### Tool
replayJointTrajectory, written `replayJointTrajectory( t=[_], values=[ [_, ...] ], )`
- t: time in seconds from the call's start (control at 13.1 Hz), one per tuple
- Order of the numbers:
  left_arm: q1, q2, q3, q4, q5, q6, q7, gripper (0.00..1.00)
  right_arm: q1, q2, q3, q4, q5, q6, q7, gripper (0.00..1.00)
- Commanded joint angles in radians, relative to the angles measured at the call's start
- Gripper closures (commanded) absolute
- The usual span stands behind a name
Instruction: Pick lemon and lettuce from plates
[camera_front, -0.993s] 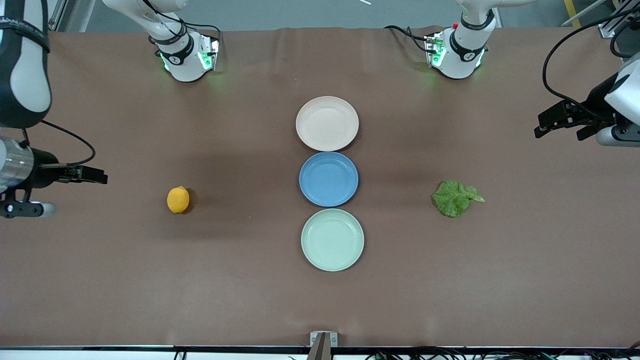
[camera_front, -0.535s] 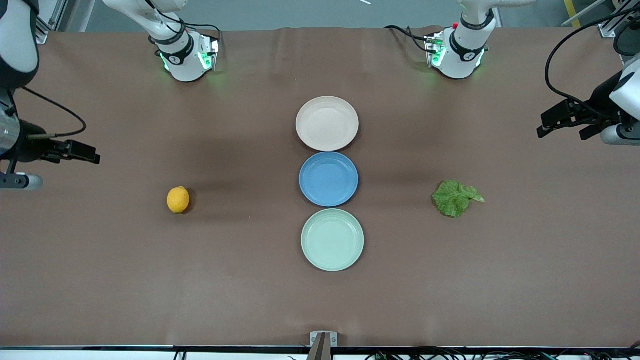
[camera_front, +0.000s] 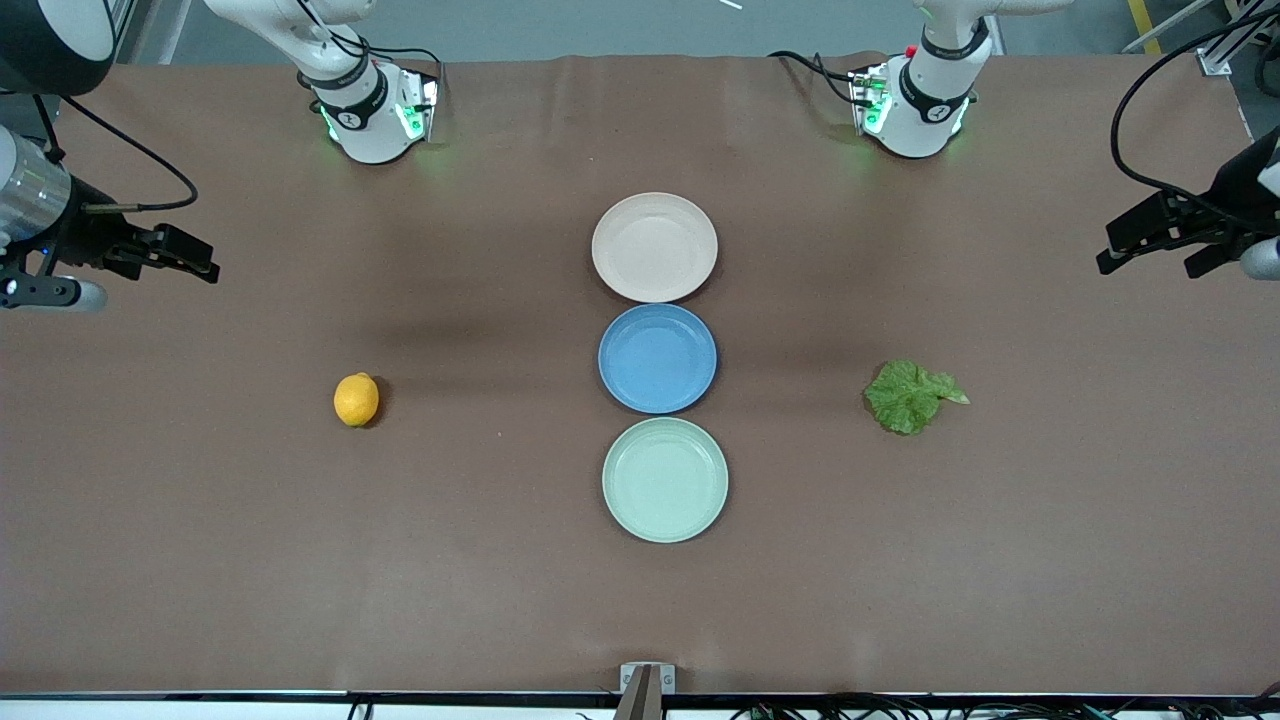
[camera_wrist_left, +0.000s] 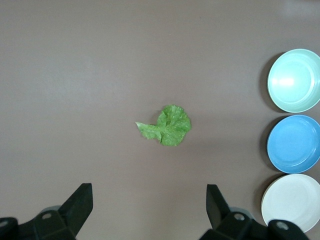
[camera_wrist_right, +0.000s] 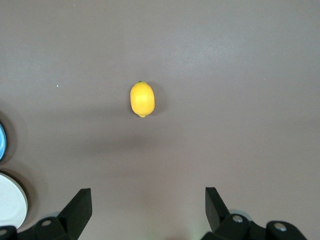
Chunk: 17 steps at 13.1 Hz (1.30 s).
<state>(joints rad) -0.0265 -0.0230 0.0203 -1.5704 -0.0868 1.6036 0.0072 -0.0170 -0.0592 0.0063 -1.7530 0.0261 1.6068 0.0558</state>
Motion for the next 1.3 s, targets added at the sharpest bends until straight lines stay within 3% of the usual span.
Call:
replayJointTrajectory(
  t=[0.0, 0.31, 1.22],
  values=[
    [-0.004, 0.015, 0.003, 0.059, 0.021, -0.024, 0.014, 0.00, -0.017, -0.053, 0.009, -0.040, 0.003, 0.007, 0.013, 0.00],
    [-0.020, 0.038, -0.014, 0.093, 0.077, -0.024, 0.011, 0.00, -0.014, -0.054, 0.012, -0.037, 0.000, 0.018, 0.010, 0.00],
    [-0.007, 0.029, -0.020, 0.086, 0.065, -0.057, 0.007, 0.00, -0.008, -0.053, 0.011, -0.033, -0.020, 0.047, -0.042, 0.00]
  ],
)
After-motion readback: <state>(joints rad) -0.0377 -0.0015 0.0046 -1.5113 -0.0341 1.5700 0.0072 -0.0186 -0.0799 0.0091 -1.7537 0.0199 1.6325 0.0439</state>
